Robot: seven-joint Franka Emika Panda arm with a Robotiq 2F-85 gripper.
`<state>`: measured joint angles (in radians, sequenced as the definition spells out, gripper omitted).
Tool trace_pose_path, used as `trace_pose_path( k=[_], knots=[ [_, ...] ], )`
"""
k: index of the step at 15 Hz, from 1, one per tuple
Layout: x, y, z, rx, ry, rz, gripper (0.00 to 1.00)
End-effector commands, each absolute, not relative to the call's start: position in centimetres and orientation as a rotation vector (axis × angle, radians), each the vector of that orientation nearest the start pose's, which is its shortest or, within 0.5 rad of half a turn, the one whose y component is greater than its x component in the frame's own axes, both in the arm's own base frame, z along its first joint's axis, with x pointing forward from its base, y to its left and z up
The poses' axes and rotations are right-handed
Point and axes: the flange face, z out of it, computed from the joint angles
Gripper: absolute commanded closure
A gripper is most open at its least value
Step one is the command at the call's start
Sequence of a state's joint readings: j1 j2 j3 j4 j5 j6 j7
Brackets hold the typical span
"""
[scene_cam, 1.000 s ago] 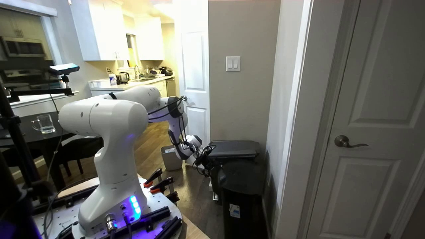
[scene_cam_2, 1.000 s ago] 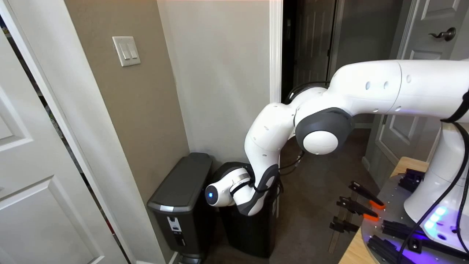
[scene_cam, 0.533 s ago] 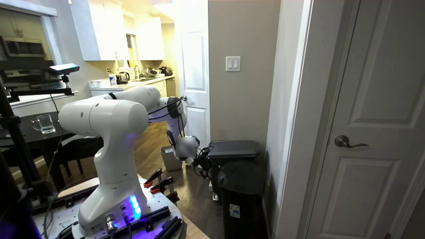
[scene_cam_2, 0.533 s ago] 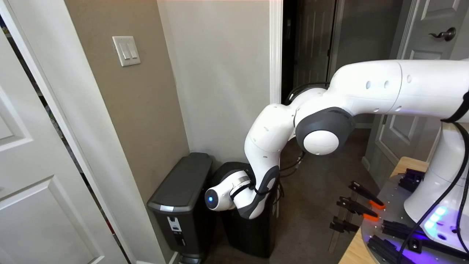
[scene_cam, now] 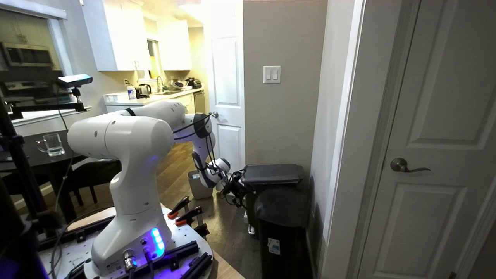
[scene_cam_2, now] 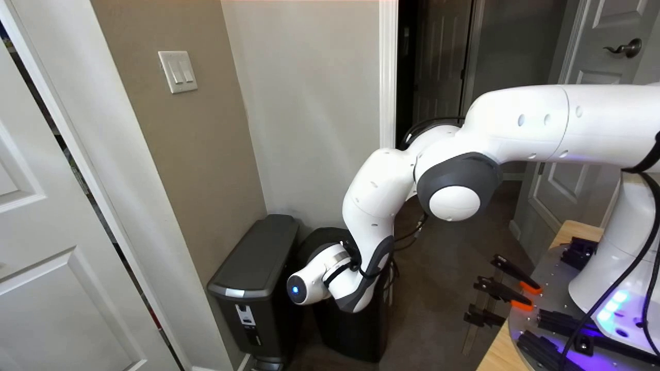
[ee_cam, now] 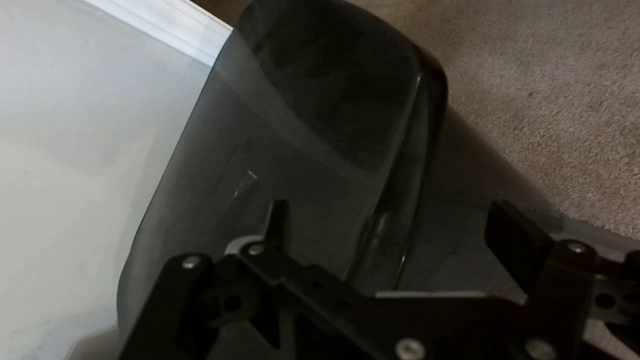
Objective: Lift the black bin lid fully upwards
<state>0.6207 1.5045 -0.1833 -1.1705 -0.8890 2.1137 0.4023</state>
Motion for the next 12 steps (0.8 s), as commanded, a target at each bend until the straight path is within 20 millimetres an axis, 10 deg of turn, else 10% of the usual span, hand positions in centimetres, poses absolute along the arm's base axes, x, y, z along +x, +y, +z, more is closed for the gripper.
trace_pose_path(
  k=[1,8,12],
  knots=[
    [55.4,25.2,-15.8,2.061,0.916,-0.101,0.0],
    [59.3,13.3,-16.8,2.232,0.858,-0.08,0.0],
    [60.7,10.7,-16.2,2.278,0.808,-0.044,0.0]
  ],
)
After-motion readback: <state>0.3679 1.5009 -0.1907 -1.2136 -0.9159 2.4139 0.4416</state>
